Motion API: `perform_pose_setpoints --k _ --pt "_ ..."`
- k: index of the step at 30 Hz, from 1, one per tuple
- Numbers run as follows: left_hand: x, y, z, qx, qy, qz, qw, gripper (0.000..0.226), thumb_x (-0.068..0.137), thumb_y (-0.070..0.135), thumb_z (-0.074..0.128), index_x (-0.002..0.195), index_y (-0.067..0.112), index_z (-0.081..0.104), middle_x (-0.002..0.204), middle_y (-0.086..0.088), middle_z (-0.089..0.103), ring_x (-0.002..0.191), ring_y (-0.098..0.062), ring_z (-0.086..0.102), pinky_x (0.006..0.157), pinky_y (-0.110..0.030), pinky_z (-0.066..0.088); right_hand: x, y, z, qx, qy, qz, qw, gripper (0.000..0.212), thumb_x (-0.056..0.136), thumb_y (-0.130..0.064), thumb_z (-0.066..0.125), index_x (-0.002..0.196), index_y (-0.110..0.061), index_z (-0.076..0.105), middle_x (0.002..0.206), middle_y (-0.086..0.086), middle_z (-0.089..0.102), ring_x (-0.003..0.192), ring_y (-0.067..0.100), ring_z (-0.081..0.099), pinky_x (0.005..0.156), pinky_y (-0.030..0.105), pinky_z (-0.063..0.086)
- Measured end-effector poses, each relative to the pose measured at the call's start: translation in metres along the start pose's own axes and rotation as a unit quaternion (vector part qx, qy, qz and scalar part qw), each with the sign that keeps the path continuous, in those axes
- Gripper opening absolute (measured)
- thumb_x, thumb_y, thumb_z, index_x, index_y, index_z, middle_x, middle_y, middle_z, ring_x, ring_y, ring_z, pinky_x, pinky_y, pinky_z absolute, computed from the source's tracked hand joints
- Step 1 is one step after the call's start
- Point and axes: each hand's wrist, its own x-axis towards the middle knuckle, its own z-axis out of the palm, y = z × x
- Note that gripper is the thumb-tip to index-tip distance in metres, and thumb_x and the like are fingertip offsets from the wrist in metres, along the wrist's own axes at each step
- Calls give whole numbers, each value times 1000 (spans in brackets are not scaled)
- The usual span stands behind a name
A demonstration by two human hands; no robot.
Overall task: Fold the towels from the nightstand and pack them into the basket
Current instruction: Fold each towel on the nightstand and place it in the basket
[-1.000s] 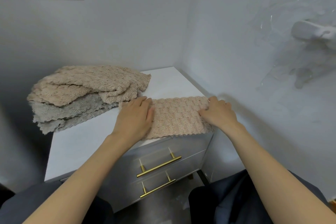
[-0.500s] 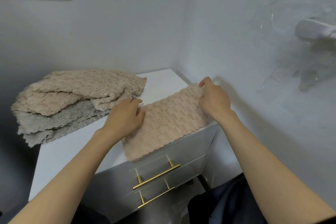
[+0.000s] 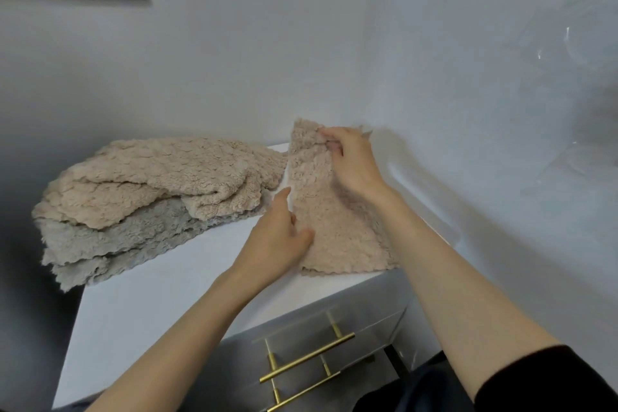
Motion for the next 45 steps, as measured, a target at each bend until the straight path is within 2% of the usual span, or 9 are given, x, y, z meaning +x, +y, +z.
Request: perform_pose_setpoints --k 5,8,11,16,19,23,29,40,45 --pt "-6 -7 -6 140 28 24 990 58 93 39 55 144 26 30 122 -6 43 95 -20 57 76 -29 46 -5 1 4 -47 -126 4 991 53 93 8 36 139 -14 48 160 4 13 146 18 14 108 15 12" --pt "-11 -9 -7 168 28 67 983 42 93 40 54 133 29 47 109 1 36 93 -16 48 80 -28 45 -14 -5 -7 -47 -162 4 986 47 94 5 38 132 -18 55 154 5 27 138 22 33 113 31 27" --pt "-15 -12 -9 206 20 127 970 36 95 39 51 130 32 52 120 3 37 114 -17 35 93 -24 36 -31 -14 -26 -67 -183 -13 981 33 95 -4 45 115 -21 64 132 2 48 108 17 56 93 25 41" --pt "-20 -13 -19 224 -50 187 955 35 97 41 48 131 40 54 149 12 33 139 -12 20 111 -30 24 -71 -22 -62 -79 -229 -8 970 19 88 -10 54 88 -24 67 92 -6 67 76 1 59 71 14 47" --pt "-26 -13 -20 206 -96 178 957 42 94 47 48 136 40 49 152 14 31 144 -5 14 113 -25 20 -94 -23 -76 -79 -281 16 956 13 79 -15 67 84 -26 69 83 -7 68 77 7 61 72 20 49" --pt "-33 -14 -19 233 -121 179 948 57 89 57 50 143 39 38 155 18 23 145 0 6 116 -25 18 -116 -16 -83 -126 -331 2 935 23 73 -18 75 92 -28 67 100 -7 62 93 9 56 83 23 47" --pt "-36 -14 -19 285 -78 227 928 44 97 44 46 140 36 43 151 15 33 144 -3 14 113 -22 23 -130 -1 -81 -212 -315 -36 924 44 68 -7 60 99 -38 50 104 -14 44 101 9 47 81 35 48" --pt "-36 -17 -23 241 -76 207 945 34 97 43 47 128 37 58 137 23 49 139 3 26 107 -21 35 -124 16 -79 -182 -210 -50 959 20 70 -12 58 82 -24 67 81 -13 67 79 10 61 74 32 51" --pt "-37 -16 -23 273 -39 196 941 53 85 63 51 132 38 53 130 17 58 126 -7 46 99 -28 40 -121 20 -84 -88 -166 15 982 16 72 -10 66 75 -25 64 80 -9 69 78 2 62 67 8 44"
